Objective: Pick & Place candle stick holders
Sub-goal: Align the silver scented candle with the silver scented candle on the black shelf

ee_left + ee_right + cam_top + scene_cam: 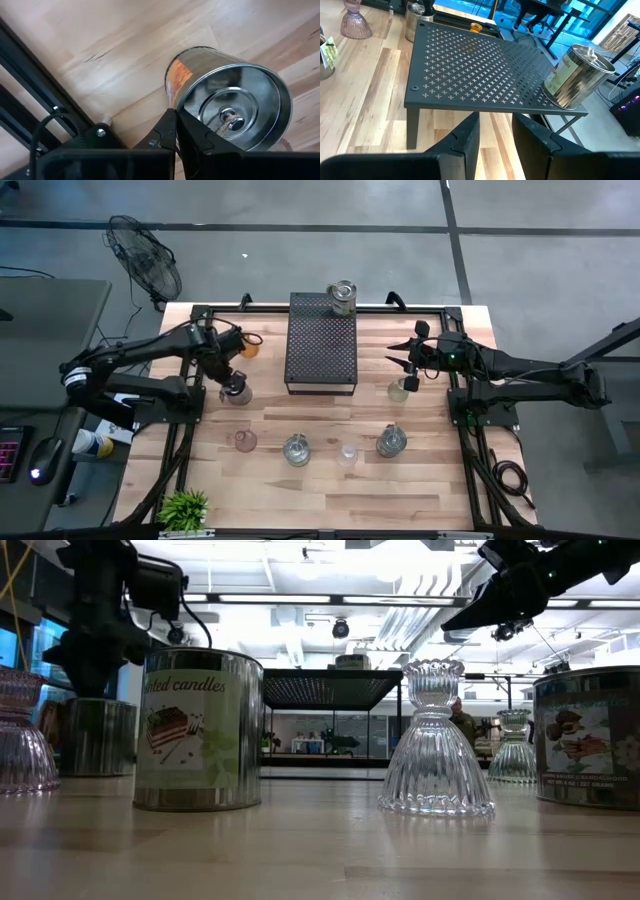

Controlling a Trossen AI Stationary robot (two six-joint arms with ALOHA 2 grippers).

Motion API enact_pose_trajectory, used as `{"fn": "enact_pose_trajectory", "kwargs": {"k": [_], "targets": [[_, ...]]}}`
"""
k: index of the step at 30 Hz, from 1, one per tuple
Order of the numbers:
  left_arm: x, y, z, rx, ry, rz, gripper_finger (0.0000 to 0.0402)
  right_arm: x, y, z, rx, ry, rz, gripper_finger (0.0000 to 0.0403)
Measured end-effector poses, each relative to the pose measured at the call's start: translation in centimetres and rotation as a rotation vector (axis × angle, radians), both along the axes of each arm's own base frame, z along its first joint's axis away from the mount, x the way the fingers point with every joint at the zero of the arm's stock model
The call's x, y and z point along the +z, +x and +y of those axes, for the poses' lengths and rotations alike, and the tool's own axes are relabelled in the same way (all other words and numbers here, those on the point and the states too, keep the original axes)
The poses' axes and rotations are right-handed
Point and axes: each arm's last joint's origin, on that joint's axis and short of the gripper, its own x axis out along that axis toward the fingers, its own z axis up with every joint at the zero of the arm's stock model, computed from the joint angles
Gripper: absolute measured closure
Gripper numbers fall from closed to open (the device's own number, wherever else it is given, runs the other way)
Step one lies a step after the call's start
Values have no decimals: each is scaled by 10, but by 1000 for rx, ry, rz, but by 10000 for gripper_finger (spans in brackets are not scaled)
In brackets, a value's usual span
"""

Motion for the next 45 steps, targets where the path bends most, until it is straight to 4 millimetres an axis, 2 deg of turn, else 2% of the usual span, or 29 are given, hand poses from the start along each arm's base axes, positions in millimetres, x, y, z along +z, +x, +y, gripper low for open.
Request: {"fn": "enact_pose_trajectory", "kwargs": {"k": [5,20,34,39,45], "targets": [[15,6,3,-59,39,-56,401,0,0,0,0,1,3,295],[45,14,5,-148,56,-164,401,0,0,0,0,1,3,295],[109,18,8,-118,146,-298,401,0,0,0,0,1,3,295],[129,30,14,-227,188,-334,401,0,0,0,1,-1,4,295],[149,56,26,-469,268,-338,401,-1,0,0,1,-1,7,295]]}}
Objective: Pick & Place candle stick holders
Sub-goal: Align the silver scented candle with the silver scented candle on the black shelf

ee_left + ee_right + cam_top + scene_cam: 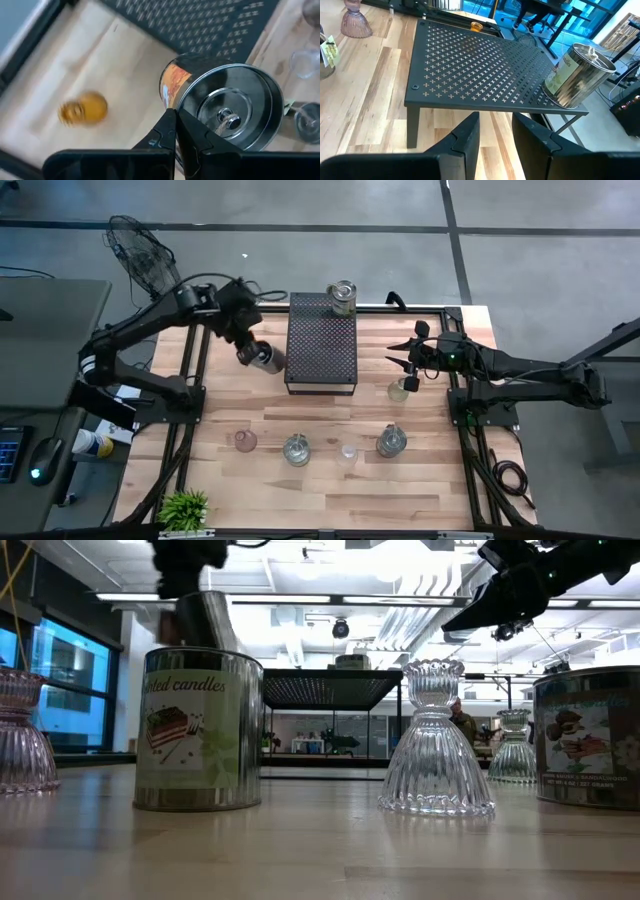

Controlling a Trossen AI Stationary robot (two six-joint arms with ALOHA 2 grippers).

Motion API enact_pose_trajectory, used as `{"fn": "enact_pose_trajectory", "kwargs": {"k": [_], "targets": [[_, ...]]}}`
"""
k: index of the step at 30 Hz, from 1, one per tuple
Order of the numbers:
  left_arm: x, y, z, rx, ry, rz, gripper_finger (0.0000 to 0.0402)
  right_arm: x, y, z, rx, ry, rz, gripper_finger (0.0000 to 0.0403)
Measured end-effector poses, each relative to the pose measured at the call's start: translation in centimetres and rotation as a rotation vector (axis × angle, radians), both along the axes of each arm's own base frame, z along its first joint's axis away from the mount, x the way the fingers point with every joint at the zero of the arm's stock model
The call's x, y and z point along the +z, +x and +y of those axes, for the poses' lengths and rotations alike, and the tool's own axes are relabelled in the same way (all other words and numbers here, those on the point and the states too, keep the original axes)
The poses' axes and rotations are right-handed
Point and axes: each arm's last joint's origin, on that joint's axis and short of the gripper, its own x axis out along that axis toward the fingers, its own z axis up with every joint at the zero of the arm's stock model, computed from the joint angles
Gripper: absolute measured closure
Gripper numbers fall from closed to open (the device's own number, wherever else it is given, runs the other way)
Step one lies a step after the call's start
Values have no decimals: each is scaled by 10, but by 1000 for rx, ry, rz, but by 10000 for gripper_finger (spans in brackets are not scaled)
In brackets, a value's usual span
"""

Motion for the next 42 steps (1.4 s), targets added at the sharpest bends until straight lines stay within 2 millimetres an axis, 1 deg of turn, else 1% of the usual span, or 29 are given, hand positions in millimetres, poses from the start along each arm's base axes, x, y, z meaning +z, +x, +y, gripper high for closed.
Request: {"fn": "enact_pose_trajectory", "kwargs": {"k": [5,11,17,22,26,30,37,42], "targets": [[17,23,12,-210,112,25,401,0,0,0,0,0,0,295],[30,48,22,-546,219,39,401,0,0,0,0,0,0,295],[32,70,33,-805,358,80,401,0,0,0,0,0,1,295],[24,84,41,-996,463,137,401,0,0,0,0,0,1,295],[15,94,47,-1074,510,185,401,0,0,0,0,0,1,295],[12,103,52,-1108,572,189,401,0,0,0,0,0,1,295],[16,110,55,-1140,679,145,401,0,0,0,0,0,0,295],[17,114,57,-1169,722,121,401,0,0,0,-2,5,-1,295]]}}
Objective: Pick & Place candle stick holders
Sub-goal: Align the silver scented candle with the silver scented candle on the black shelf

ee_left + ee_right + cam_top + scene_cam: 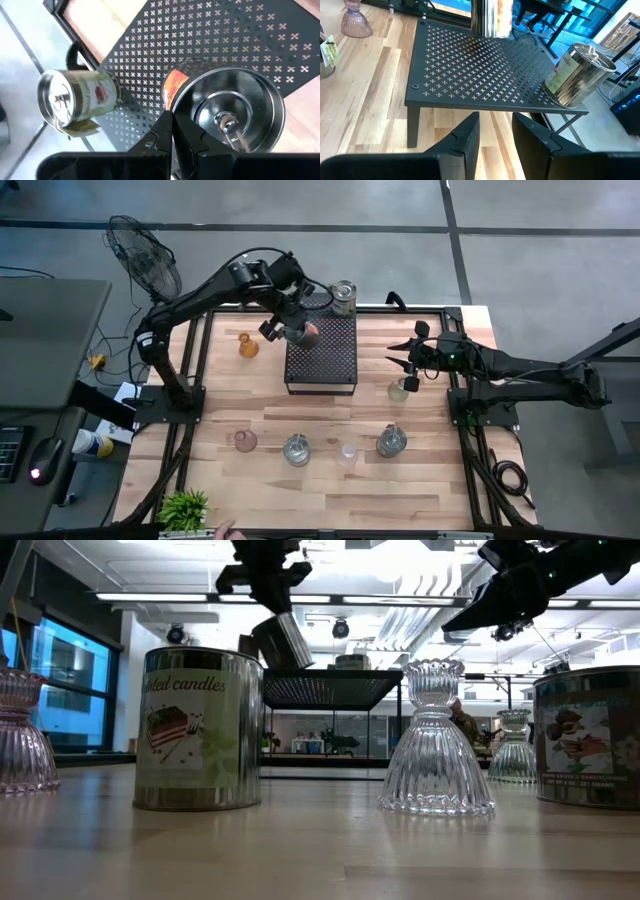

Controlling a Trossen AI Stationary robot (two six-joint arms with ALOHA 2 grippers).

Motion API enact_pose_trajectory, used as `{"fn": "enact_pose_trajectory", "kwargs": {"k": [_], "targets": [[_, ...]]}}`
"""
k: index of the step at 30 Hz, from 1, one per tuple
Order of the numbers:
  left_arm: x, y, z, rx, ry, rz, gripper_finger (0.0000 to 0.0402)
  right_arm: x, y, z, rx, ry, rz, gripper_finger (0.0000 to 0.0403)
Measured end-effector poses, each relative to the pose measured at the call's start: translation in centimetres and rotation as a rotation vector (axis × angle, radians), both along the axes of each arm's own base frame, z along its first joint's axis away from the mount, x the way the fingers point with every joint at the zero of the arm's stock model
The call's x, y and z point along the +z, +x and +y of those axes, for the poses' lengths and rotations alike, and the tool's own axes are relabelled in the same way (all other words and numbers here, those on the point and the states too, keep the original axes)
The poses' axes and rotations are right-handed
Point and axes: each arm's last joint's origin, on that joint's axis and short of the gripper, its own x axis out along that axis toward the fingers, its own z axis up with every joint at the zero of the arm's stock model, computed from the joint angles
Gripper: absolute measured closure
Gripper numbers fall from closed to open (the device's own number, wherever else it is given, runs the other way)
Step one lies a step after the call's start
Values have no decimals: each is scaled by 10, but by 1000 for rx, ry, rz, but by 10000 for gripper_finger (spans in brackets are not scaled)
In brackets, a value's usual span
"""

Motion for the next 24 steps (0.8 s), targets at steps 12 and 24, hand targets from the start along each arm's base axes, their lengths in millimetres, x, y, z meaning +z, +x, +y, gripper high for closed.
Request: {"fn": "enact_pose_trajectory", "kwargs": {"k": [12,24], "targets": [[-13,12,6,0,-6,30,401,1,0,0,-2,3,-9,295],[-21,22,10,-7,-20,6,401,1,0,0,-2,3,-10,295]]}}
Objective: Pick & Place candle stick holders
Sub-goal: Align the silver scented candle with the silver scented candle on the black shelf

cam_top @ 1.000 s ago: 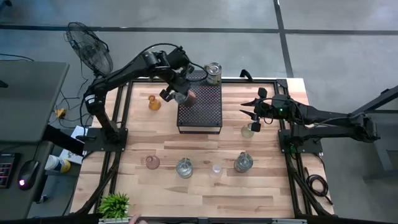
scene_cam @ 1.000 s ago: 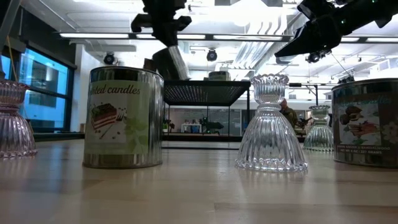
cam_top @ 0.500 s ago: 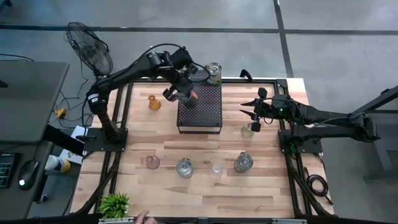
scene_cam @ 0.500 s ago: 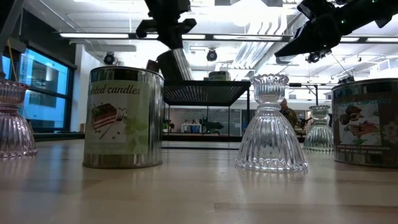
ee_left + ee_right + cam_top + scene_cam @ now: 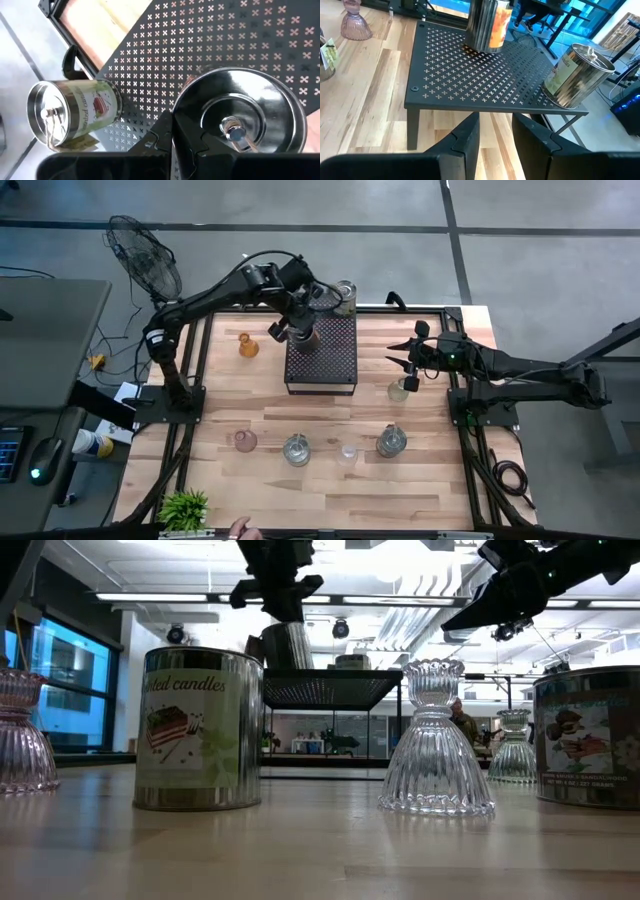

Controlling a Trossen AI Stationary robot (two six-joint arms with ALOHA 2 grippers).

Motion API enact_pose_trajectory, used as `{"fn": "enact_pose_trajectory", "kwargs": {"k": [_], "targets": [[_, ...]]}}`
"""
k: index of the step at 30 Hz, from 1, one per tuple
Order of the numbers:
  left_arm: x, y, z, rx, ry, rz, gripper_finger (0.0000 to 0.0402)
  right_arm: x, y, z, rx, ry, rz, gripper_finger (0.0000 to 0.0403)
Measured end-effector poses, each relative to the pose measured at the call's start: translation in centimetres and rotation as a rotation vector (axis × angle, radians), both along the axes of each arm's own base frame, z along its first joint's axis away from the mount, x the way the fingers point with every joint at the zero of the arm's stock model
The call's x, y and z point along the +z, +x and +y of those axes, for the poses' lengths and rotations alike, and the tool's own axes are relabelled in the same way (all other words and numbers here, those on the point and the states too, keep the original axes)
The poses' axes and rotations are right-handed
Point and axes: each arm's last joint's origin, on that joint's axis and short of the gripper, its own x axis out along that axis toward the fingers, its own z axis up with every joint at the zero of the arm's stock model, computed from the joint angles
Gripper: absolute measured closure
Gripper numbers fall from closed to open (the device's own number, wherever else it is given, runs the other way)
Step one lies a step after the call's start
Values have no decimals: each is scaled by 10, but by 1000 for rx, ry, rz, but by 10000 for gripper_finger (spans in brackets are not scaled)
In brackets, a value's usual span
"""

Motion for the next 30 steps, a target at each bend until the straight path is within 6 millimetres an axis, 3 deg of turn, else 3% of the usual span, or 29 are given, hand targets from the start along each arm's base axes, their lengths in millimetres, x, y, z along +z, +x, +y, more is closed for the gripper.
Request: {"fn": "enact_pose_trajectory", "kwargs": {"k": [8,19,25,30], "targets": [[-15,11,6,9,-4,33,401,0,0,0,0,0,1,295],[-13,20,11,127,-39,-72,392,-1,0,0,0,2,8,295],[-12,21,12,164,-18,-81,360,-3,-1,0,0,8,30,295],[-9,19,14,293,28,-85,316,-3,-1,0,0,9,35,295]]}}
